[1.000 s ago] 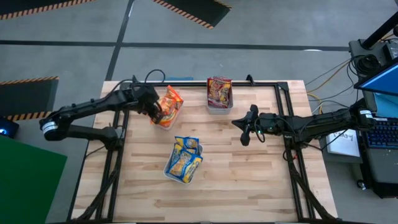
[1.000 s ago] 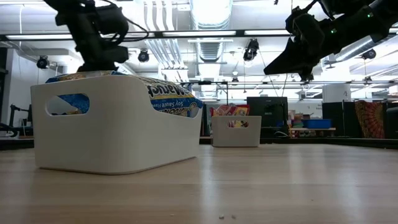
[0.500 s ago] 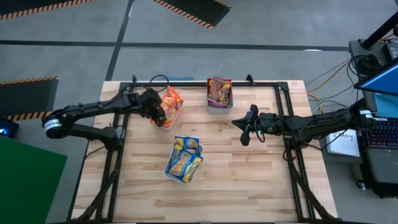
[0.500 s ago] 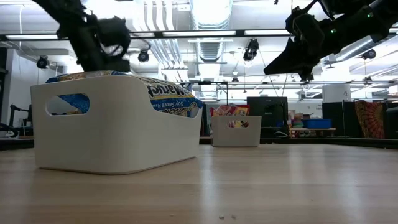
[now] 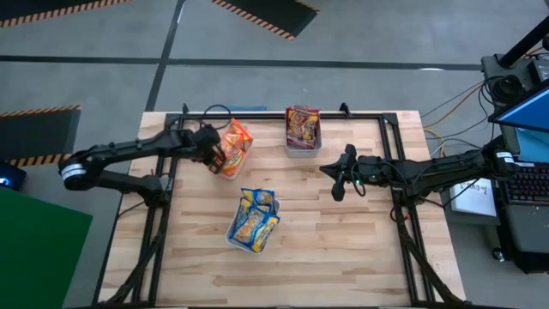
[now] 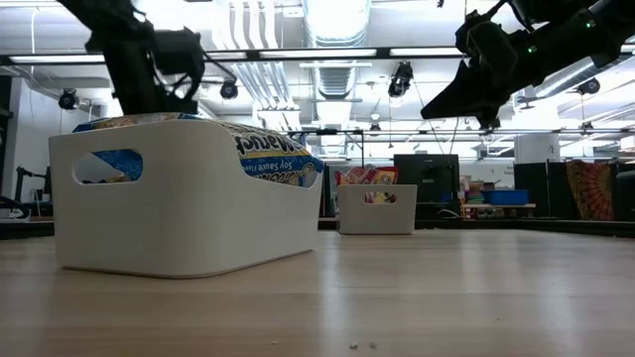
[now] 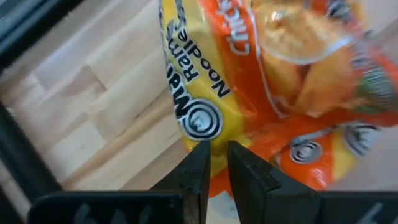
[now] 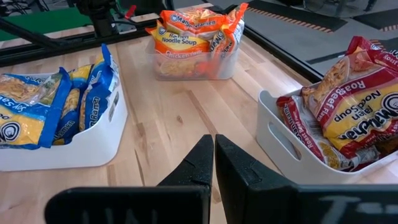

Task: Sort Maruchan noodles
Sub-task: Put the orange noodle pack into the transparent bin

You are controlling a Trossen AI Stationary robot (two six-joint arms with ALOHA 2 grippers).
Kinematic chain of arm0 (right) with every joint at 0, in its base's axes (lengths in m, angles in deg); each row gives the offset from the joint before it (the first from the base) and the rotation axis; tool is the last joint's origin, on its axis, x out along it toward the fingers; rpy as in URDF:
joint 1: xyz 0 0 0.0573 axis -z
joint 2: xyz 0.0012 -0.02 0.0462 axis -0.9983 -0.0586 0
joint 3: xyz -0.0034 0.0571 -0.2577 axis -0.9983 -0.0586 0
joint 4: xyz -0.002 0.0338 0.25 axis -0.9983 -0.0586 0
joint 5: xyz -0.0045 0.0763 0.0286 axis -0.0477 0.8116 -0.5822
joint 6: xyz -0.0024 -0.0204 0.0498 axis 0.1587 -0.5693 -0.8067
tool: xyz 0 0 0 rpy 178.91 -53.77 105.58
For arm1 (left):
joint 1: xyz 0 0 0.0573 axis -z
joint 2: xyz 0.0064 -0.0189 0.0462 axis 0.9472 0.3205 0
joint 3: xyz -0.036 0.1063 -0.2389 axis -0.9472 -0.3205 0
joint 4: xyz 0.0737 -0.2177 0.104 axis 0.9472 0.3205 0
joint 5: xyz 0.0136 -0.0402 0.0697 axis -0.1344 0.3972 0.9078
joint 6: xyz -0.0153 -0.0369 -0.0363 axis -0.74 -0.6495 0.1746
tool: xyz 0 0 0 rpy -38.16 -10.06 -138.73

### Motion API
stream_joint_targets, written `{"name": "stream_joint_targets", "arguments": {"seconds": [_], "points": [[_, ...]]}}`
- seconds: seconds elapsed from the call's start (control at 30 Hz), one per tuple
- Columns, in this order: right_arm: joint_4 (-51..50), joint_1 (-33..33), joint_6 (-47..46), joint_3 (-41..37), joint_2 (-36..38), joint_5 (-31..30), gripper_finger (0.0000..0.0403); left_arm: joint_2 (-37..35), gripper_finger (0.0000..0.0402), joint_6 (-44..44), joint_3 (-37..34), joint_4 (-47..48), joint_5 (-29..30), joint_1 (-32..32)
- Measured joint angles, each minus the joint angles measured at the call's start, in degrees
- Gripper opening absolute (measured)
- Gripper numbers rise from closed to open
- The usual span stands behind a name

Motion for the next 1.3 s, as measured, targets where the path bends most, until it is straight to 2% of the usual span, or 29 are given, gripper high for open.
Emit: {"name": "stream_joint_targets", "arguments": {"seconds": [0.13,0.27,0.6,0.83,1.13,1.23,1.3], "points": [[0.0,0.0,0.0,0.0,0.0,0.0,0.0009,2.4,0.0038,-1.5,-4.2,-6.5,-0.5,0.0],[0.0,0.0,0.0,0.0,0.0,0.0,0.0009,4.5,0.0038,-1.9,-5.3,-9.2,-2.1,0.4],[0.3,0.0,0.1,0.0,0.0,-0.1,0.0009,3.9,0.0038,2.7,3.6,-4.7,-3.0,0.6],[0.4,0.0,0.2,0.0,0.0,-0.1,0.0009,4.0,0.0038,7.2,5.7,-13.7,-2.9,0.6],[0.3,0.0,0.4,0.0,0.0,-0.1,0.0009,4.0,0.0038,6.1,5.7,-2.0,-3.7,0.6],[0.3,0.0,0.4,0.0,0.0,-0.1,0.0009,3.7,0.0038,6.0,6.1,-2.7,-3.7,0.6],[0.4,0.0,0.5,0.0,0.0,-0.1,0.0009,3.6,0.0038,6.5,6.4,-7.4,-3.7,0.6]]}}
